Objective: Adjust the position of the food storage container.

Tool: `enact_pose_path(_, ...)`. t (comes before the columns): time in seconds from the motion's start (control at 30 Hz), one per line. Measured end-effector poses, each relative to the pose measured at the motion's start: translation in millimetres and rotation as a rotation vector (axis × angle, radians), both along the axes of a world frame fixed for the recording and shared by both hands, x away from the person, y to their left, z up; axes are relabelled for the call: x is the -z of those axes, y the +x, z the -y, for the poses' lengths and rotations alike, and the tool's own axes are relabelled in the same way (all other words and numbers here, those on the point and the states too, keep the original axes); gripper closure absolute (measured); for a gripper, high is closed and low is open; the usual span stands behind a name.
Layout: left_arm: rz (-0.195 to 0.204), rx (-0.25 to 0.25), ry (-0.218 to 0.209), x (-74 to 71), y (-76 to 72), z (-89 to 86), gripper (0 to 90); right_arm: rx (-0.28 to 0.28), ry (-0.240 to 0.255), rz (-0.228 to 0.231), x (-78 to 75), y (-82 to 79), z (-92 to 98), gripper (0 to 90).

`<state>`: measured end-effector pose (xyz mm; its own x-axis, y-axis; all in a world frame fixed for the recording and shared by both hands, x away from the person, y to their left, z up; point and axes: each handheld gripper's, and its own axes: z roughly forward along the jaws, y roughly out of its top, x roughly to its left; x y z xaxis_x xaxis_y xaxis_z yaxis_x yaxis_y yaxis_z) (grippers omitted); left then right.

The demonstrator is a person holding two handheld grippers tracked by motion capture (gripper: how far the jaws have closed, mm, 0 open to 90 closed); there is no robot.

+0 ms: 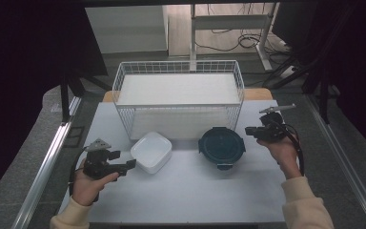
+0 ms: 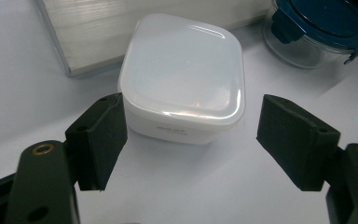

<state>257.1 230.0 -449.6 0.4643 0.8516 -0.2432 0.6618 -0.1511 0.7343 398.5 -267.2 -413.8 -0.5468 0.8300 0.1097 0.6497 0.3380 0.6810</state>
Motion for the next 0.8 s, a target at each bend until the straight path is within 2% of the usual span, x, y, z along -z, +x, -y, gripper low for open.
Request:
enact_pose_path(0.17,-0.005,-0.003,-0.002,1.4,0.8,-0.8,23.9,-0.016,-0.029,-0.035,5.6,19.9,-2.7,89.7)
enact_pose_path(0.2,-0.005,-0.003,-0.002,1.4,0.8,-0.8,23.9,-0.016,-0.029,-0.035,5.6,19.9,-2.7,89.7)
enact_pose_path(0.3,-0.009,0.0,0.001,2.8,1.7,-0.7,23.9,-0.017,-0.064,-0.057,14.8,33.6,-7.0,89.7)
enact_pose_path(0.4,-0.009,-0.002,0.003,3.3,2.2,-1.1,23.8,-0.02,-0.072,-0.078,22.8,40.1,-12.1,89.7)
enact_pose_path(0.5,-0.009,-0.002,0.001,4.1,2.6,-2.2,23.9,-0.017,-0.094,-0.081,30.6,42.7,-17.1,89.7)
enact_pose_path(0.8,-0.002,-0.012,-0.004,2.5,2.3,-6.8,23.9,-0.028,-0.087,-0.102,42.1,41.5,-22.9,90.0)
